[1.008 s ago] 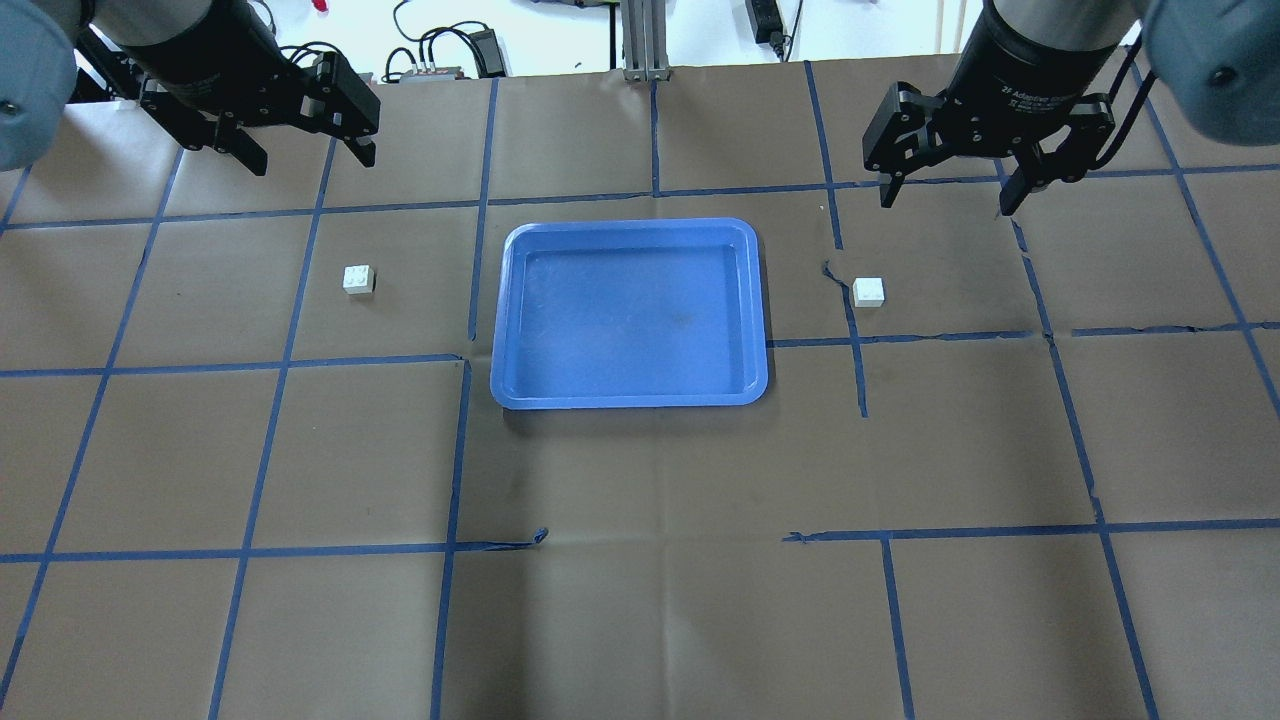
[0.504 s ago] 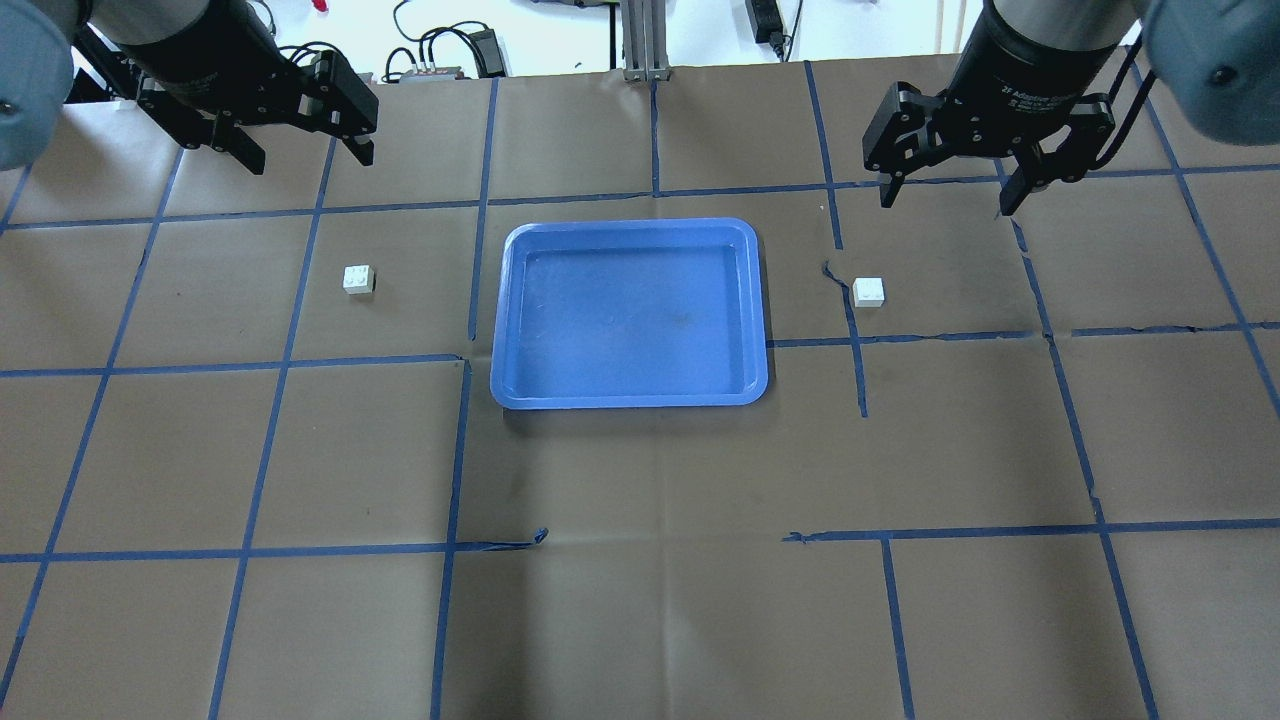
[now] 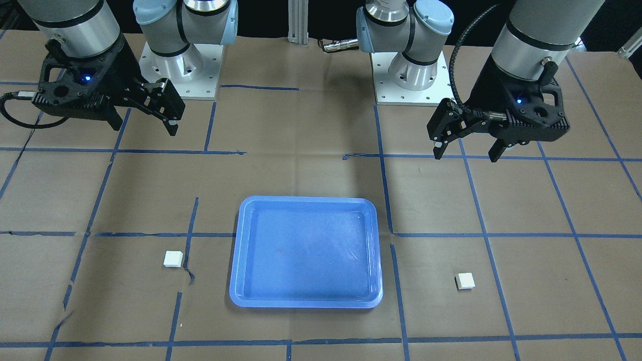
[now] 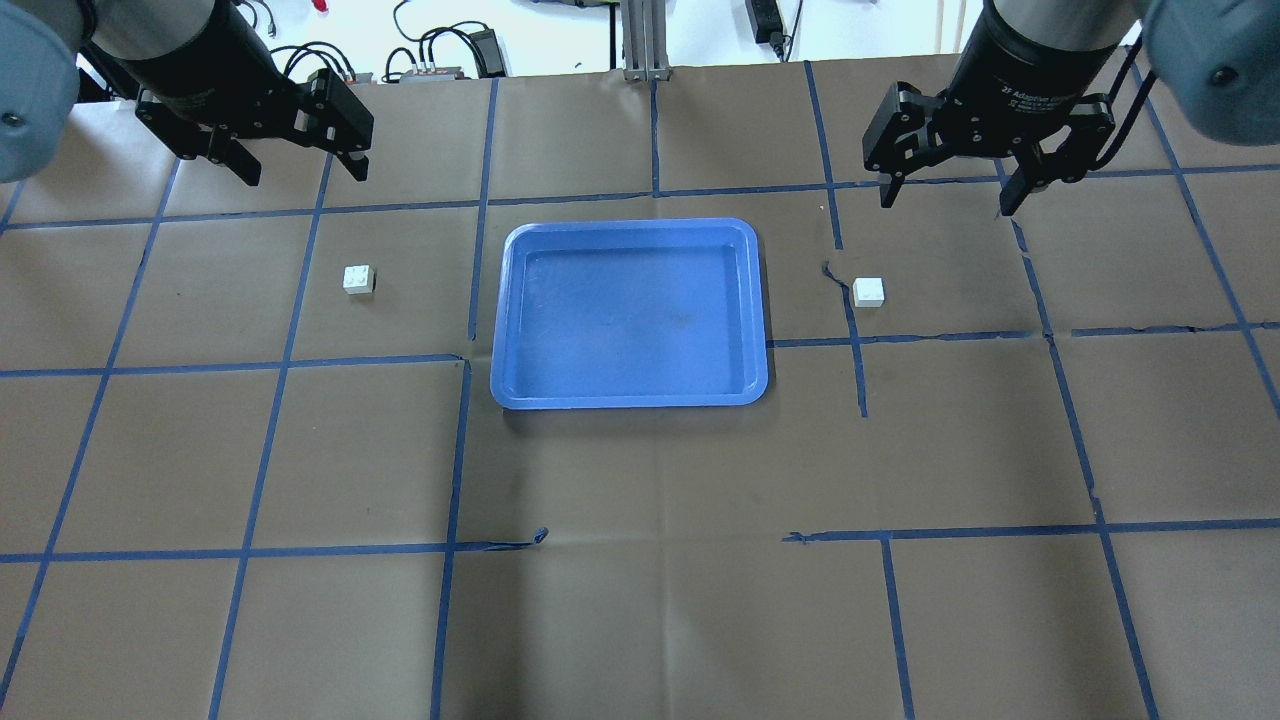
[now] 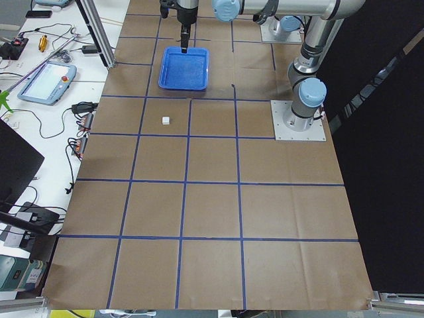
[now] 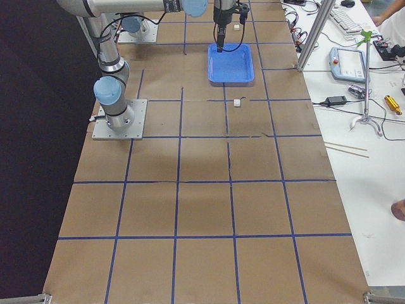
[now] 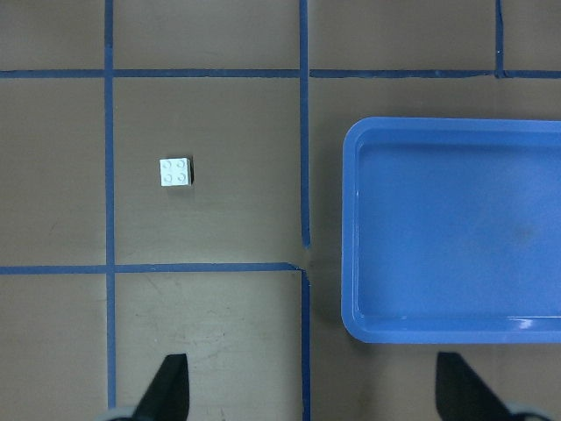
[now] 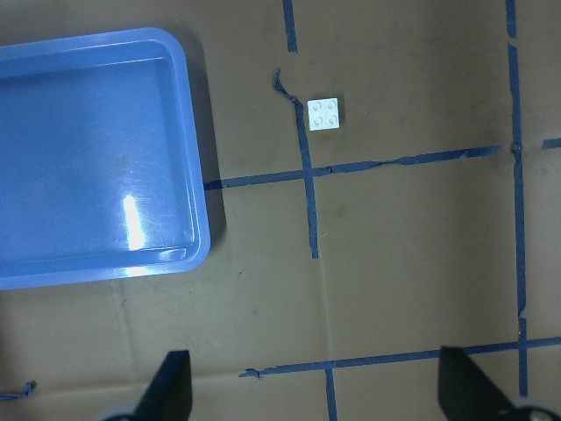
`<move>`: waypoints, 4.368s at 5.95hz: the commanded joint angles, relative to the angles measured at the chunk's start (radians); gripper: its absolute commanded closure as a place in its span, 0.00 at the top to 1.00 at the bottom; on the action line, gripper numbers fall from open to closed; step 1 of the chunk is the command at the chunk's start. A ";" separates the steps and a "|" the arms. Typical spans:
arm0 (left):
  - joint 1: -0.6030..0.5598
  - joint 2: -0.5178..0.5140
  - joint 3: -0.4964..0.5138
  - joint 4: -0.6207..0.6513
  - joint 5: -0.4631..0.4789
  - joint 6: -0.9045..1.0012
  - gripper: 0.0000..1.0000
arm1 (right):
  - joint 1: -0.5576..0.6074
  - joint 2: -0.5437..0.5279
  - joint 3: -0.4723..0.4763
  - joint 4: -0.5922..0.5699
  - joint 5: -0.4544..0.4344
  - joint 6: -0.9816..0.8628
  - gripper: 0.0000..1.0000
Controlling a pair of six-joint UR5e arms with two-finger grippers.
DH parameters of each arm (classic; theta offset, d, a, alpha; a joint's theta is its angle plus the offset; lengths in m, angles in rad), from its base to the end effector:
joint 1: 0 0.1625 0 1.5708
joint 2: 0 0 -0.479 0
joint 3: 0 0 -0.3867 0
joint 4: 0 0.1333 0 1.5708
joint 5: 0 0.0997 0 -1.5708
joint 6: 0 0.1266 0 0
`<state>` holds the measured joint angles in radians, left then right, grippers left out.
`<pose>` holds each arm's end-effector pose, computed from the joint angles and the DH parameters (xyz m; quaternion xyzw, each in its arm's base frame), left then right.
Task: Assemble white blocks and place on blue tray
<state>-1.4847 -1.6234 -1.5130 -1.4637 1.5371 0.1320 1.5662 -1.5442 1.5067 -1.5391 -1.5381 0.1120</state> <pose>-0.0919 -0.5350 0.5283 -0.0239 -0.9980 0.0576 0.0106 0.1351 -0.5002 0.5299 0.0582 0.9982 -0.0020 0.0165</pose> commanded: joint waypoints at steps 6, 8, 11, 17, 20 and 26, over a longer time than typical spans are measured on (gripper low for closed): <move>0.101 -0.289 -0.043 0.262 0.005 0.826 0.99 | -0.006 0.010 0.000 -0.024 0.007 -0.485 1.00; 0.161 -0.393 -0.029 0.324 0.005 1.186 0.99 | -0.012 0.010 -0.002 -0.035 0.004 -0.825 1.00; 0.170 -0.470 -0.053 0.395 0.117 1.624 0.99 | -0.150 0.041 0.003 -0.151 0.006 -1.516 1.00; 0.167 -0.533 -0.165 0.694 -0.014 1.623 0.98 | -0.192 0.303 0.009 -0.206 0.167 -1.952 1.00; 0.164 -0.543 -0.165 0.653 -0.009 1.621 0.64 | -0.192 0.477 0.015 -0.359 0.270 -2.000 1.00; -0.072 -0.451 -0.107 0.519 0.050 1.445 0.00 | -0.196 0.503 0.254 -0.727 0.288 -1.893 1.00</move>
<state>-1.4334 -2.0850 -1.6443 -0.9293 1.5493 1.6687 1.3707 -1.0359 1.7191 -2.2044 -1.2494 -1.7972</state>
